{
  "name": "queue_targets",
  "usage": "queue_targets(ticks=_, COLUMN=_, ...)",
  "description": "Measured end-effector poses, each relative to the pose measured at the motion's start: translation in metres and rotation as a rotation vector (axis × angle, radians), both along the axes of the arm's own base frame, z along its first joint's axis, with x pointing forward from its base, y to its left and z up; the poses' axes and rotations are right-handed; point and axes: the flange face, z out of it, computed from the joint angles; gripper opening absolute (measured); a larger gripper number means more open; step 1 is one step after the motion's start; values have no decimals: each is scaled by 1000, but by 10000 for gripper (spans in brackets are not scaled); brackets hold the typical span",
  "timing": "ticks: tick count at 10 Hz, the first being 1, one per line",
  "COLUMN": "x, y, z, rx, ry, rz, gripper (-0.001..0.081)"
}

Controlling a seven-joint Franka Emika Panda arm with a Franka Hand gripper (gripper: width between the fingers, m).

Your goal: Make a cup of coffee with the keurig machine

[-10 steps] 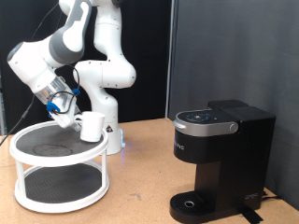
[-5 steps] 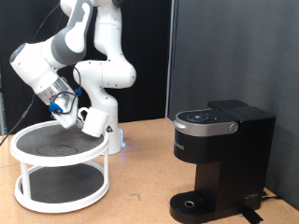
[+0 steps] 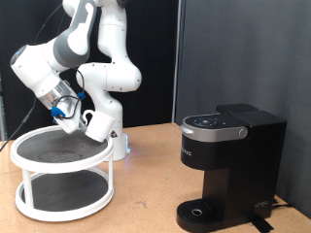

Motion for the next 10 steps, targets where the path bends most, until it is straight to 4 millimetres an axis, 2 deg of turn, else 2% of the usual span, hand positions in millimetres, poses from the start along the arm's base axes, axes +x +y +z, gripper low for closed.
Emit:
queue_targets(ticks=4, x=0, y=2, z=-1, rx=2, ry=4, rz=4, gripper=1)
queue_targets(ticks=5, x=0, y=3, z=-2, rx=2, ry=6, rz=5, gripper=100)
queue_targets(ticks=6, x=-1, y=4, z=-3, rx=2, ry=10, rz=4, gripper=100)
queue_targets(ticks=7, x=-1, y=5, z=-5, rx=2, ry=12, rz=2, gripper=249)
queue_targets(ticks=8, x=-1, y=5, z=-5, rx=1, ry=15, rz=-1, gripper=249)
queue_targets(ticks=9, x=-1, y=5, z=-6, rx=1, ry=17, rz=-3, gripper=450)
queue_targets(ticks=10, x=-1, y=6, z=-6, rx=0, ry=18, rz=-4, gripper=450)
